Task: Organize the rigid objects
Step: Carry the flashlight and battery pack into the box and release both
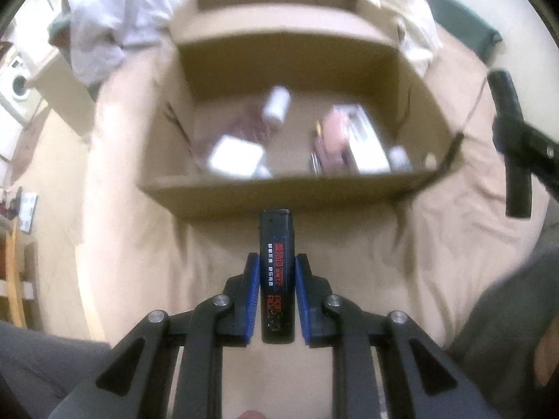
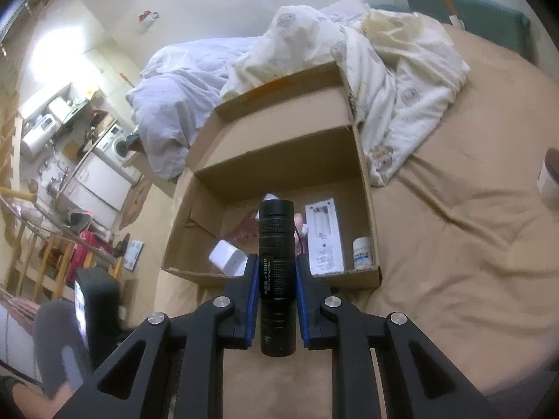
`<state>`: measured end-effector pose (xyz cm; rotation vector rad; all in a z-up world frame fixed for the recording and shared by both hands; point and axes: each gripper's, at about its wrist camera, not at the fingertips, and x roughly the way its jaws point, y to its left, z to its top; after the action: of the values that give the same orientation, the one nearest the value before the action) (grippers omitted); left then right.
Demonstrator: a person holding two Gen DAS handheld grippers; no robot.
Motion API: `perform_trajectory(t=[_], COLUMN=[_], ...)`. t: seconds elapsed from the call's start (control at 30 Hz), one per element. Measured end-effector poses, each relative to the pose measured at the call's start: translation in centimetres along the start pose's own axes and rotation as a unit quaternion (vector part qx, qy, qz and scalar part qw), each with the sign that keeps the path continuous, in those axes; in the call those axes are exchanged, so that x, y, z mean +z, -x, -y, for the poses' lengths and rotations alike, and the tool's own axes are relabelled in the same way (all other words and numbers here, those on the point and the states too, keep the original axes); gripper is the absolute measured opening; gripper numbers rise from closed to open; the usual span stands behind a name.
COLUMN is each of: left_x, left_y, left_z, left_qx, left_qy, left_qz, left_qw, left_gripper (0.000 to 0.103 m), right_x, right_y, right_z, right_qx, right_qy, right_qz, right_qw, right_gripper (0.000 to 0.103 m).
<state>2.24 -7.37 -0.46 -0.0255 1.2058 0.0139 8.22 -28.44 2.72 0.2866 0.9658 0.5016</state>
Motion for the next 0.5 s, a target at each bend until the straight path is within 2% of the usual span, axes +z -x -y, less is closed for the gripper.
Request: perform_trajectory(t=[0.2,0.3,0.5], left_x=[4.3,7.2,11.1], left_y=[3.1,3.8,3.9], left_z=[-2.0,-2.2,-3.4], left_qx=[0.007,0.007,0.014], left_qy=[-0.008,-0.002,0.002], left_qz=[0.058,0.079,0.092], left_qw=[0.9983,0.9969,0.9957], left_gripper=[0.018,0.018,0.018], right_x=[3.0,5.2,9.4], right_y=[1.8,2.6,3.4], right_z=[-1.9,-3.3,-5.2], right_qx=[0.019,0.007,0.005], right_qy=[0.012,0.036,0.060], right_qz=[0.027,0.041,0.071], right_qw=[0.999,0.998,0.996], right_gripper=[0.020,0.020,0.020])
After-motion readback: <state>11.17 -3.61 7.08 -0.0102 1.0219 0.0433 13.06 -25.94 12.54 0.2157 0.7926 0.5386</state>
